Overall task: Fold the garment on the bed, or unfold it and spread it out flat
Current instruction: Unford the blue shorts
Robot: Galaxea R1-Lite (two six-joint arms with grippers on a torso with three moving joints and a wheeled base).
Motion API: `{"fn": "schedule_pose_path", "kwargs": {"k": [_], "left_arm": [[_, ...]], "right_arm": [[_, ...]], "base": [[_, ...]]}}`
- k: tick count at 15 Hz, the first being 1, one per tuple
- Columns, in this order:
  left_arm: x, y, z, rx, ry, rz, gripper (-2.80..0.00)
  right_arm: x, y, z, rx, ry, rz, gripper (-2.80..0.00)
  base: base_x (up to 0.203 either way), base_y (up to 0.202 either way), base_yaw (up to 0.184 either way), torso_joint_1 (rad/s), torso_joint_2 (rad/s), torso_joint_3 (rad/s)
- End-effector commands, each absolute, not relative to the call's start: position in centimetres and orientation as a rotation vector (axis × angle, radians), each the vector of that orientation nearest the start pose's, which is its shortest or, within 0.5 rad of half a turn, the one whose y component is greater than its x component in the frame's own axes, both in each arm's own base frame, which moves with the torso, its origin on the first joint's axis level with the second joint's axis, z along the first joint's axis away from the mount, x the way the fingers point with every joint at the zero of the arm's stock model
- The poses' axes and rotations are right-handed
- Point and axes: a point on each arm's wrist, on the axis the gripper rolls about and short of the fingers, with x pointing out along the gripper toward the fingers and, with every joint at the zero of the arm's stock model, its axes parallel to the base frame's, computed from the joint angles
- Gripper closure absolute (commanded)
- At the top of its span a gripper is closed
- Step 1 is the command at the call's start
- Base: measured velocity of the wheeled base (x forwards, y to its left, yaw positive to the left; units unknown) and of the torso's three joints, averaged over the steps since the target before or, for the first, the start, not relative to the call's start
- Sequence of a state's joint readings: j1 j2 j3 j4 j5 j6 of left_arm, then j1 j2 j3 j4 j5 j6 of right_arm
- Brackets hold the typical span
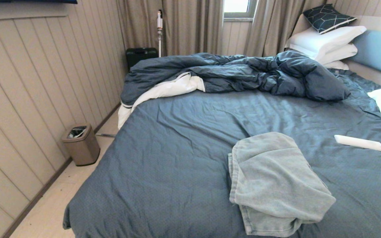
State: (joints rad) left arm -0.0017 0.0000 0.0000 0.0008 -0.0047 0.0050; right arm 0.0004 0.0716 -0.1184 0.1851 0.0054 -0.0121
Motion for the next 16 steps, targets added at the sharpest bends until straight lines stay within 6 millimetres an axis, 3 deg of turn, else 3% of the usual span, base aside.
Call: {"fn": "schedule_pose_path", "kwargs": {"k": [1, 3, 6, 10, 13, 16], "left_arm": [[-2.3, 0.0, 7.6, 0.005, 0.002, -0.006, 0.00], [-2.3, 0.0, 7.6, 0.005, 0.002, -0.006, 0.00], [-2.3, 0.0, 7.6, 0.005, 0.002, -0.006, 0.00], [-2.3, 0.0, 7.6, 0.005, 0.002, -0.006, 0.00], [-2.3, 0.0, 7.6, 0.005, 0.002, -0.006, 0.00], [-2.3, 0.0, 7.6, 0.005, 0.002, -0.006, 0.00]], "right_arm": [[-1.8, 0.0, 12.9, -0.009, 0.156, 0.020, 0.00], [-0.2, 0.1, 16.6, -0.005, 0.190, 0.041, 0.00], [3.8, 0.2, 21.4, 0.008, 0.250, 0.064, 0.00], [13.3, 0.8, 26.7, 0.132, 0.327, 0.077, 0.00], [21.0, 2.2, 27.3, 0.180, 0.466, 0.096, 0.00], [26.2, 4.9, 25.2, 0.150, 0.710, 0.115, 0.00]], "base": [[0.000, 0.000, 0.000, 0.000, 0.00, 0.000], [0.000, 0.000, 0.000, 0.000, 0.00, 0.000], [0.000, 0.000, 0.000, 0.000, 0.00, 0.000], [0.000, 0.000, 0.000, 0.000, 0.00, 0.000], [0.000, 0.000, 0.000, 0.000, 0.00, 0.000], [0.000, 0.000, 0.000, 0.000, 0.00, 0.000]]}}
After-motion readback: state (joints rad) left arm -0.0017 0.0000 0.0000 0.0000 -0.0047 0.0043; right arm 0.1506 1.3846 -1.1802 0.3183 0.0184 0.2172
